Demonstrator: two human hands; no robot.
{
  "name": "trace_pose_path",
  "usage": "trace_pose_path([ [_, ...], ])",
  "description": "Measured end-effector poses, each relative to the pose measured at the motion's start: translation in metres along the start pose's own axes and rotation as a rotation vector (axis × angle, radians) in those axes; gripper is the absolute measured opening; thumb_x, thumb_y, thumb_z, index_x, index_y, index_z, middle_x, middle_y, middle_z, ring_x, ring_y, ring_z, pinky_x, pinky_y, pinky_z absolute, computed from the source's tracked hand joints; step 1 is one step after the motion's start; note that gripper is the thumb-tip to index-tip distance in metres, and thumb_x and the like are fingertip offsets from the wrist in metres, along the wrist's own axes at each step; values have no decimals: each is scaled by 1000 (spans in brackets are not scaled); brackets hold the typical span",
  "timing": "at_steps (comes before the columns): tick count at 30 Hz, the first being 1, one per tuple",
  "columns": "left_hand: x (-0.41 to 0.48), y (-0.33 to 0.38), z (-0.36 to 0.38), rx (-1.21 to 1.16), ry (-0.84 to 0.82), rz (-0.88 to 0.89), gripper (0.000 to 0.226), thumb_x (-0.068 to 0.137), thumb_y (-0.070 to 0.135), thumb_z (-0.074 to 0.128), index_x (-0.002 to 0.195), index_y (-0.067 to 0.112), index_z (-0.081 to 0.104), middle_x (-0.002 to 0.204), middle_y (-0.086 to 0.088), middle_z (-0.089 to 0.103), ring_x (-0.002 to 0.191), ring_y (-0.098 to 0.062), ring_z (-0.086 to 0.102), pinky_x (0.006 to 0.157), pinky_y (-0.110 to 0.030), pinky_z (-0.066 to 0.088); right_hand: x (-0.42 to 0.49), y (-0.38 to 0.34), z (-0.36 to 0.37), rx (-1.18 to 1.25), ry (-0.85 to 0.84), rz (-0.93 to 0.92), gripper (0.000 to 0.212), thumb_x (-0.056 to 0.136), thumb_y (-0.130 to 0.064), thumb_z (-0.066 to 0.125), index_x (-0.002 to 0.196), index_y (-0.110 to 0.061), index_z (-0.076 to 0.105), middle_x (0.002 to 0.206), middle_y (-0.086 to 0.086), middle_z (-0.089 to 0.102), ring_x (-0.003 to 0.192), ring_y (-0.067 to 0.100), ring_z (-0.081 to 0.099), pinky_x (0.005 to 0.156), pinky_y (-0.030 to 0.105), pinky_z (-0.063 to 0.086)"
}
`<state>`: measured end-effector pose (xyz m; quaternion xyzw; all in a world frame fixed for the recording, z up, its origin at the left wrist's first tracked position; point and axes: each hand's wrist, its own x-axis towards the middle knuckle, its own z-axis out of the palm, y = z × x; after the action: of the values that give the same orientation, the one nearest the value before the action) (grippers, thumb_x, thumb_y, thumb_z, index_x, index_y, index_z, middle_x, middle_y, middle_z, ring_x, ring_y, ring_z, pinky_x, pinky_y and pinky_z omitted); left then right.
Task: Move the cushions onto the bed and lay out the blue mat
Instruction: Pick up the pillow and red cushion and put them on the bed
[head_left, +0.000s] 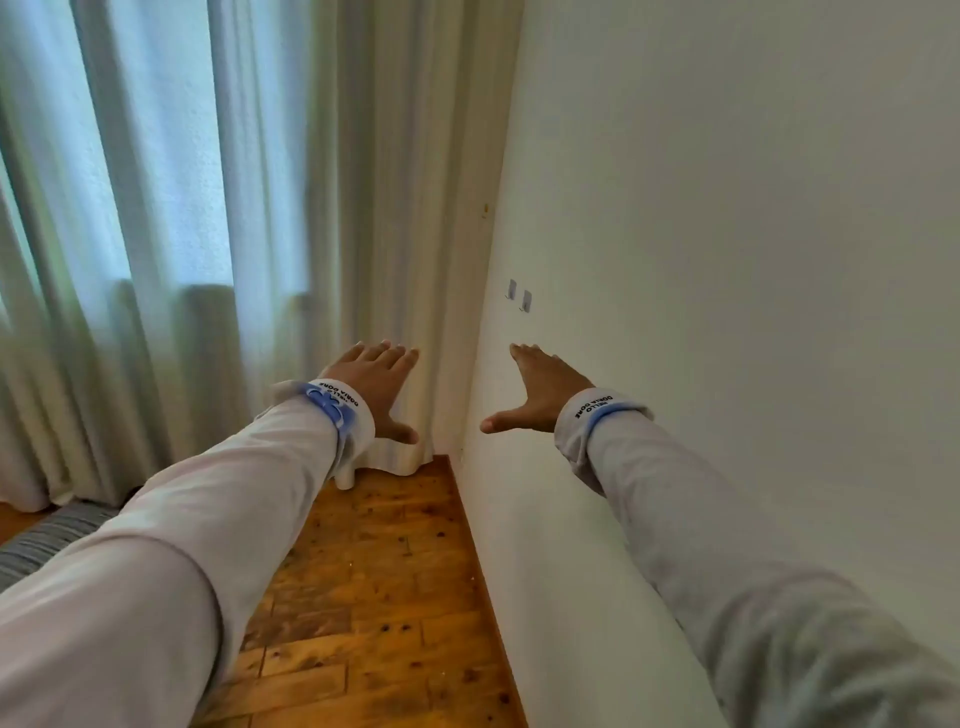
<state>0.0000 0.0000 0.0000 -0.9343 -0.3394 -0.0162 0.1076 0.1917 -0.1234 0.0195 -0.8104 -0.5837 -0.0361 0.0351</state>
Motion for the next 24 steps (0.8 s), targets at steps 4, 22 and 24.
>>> trace_pose_path([
  [4,33,-48,12,16,-23,-11,114,71,70,57,152,17,-4,162,-3,6,150,-21,6,121,-38,6,53,-21,3,18,-38,30,119,65,-70,65,152,-14,8,161,6,14,148,25,15,119,43,21],
  [22,210,-235,107,-38,-113,-162,115,71,70,58,152,17,-3,162,-3,6,150,-21,8,122,-38,8,346,-89,67,25,-86,-156,118,66,-68,67,152,-11,9,161,5,13,149,21,13,121,38,18],
  [24,238,-249,114,-32,-101,-182,115,71,70,58,152,17,-3,162,-3,6,150,-21,9,122,-38,8,385,-91,72,21,-81,-202,118,67,-67,67,152,-9,8,161,5,12,149,20,12,120,37,16],
])
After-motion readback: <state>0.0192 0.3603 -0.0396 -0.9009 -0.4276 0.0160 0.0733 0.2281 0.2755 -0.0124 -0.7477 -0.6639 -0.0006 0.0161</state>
